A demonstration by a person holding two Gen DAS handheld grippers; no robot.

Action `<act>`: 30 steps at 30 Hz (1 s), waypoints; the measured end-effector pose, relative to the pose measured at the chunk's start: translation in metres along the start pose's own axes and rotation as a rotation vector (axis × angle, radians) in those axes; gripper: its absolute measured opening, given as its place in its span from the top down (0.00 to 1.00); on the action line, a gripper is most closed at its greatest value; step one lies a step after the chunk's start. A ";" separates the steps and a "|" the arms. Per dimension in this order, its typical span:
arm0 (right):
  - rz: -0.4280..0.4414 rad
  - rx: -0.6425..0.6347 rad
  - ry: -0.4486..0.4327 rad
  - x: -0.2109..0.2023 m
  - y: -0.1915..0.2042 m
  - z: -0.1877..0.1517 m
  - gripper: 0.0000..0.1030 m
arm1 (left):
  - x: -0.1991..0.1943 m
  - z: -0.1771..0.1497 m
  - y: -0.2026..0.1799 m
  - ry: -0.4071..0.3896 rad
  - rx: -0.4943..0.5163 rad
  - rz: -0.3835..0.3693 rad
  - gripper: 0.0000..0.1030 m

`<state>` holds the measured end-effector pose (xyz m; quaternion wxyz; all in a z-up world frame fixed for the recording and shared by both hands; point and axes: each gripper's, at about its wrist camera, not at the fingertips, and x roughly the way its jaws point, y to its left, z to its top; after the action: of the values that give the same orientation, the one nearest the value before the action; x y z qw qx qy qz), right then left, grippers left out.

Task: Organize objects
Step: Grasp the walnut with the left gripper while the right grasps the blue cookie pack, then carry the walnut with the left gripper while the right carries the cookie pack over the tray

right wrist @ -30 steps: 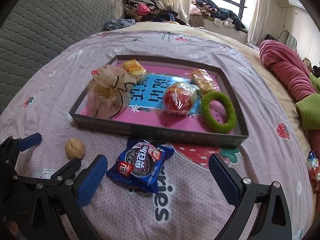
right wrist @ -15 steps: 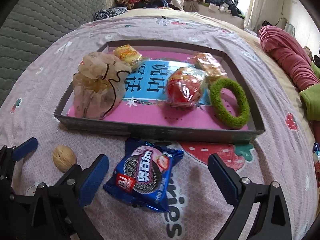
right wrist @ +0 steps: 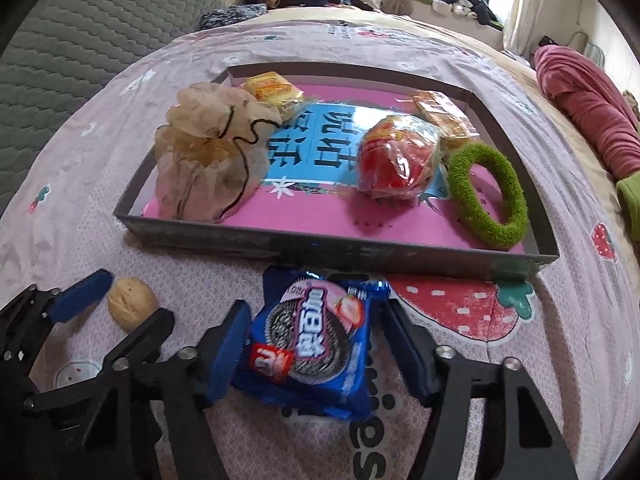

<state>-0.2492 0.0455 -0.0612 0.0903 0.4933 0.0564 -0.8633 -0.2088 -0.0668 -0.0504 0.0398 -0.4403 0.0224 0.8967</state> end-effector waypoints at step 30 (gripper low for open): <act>0.053 -0.017 -0.073 -0.051 -0.026 -0.019 0.50 | -0.022 0.009 0.014 -0.015 -0.074 -0.061 0.64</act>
<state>-0.2140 0.0797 -0.0267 0.1192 0.4622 0.0471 -0.8775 -0.2036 -0.0810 -0.0279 0.0509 -0.4352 -0.0243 0.8986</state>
